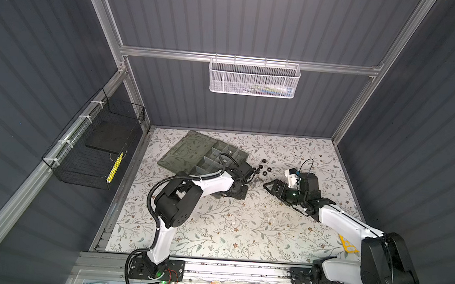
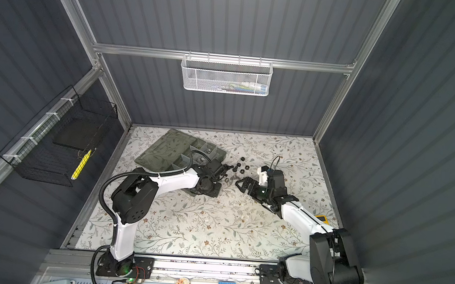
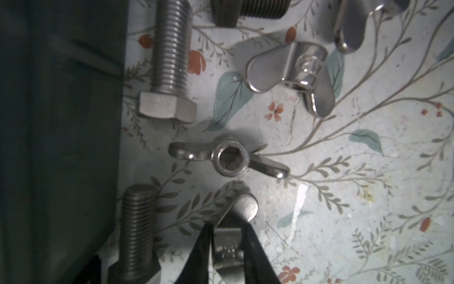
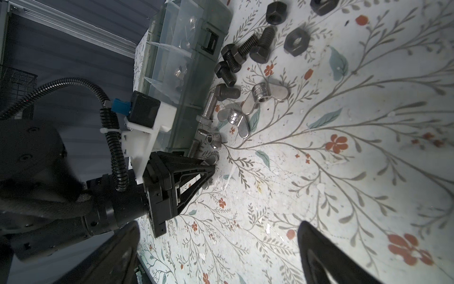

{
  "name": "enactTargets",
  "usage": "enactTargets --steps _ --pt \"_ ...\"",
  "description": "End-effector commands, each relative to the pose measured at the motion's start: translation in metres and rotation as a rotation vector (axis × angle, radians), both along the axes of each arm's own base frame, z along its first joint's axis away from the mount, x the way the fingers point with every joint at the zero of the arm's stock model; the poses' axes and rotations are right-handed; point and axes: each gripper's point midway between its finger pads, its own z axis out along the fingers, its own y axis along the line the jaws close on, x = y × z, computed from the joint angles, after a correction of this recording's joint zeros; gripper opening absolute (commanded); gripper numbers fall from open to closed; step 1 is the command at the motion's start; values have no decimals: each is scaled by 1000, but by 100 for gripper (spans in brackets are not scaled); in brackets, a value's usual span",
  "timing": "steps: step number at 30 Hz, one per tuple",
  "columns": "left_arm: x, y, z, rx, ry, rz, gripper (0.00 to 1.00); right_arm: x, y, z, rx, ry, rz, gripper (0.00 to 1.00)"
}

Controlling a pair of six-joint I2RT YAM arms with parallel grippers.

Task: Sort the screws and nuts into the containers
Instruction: 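Close the left gripper on a silver wing nut beside the box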

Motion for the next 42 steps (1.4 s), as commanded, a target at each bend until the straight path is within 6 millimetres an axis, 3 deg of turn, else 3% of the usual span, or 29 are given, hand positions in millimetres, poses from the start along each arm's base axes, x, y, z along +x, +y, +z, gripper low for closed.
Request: enactTargets --steps 1,11,27,42 --pt "-9 9 -17 78 49 -19 20 -2 1 -2 7 6 5 99" --pt "-6 -2 1 21 35 -19 16 -1 2 0 11 6 14 99" --pt "-3 -30 37 -151 27 -7 12 4 5 25 13 -50 35 99" --pt "23 -34 77 -359 23 65 11 19 11 52 23 -97 51 99"
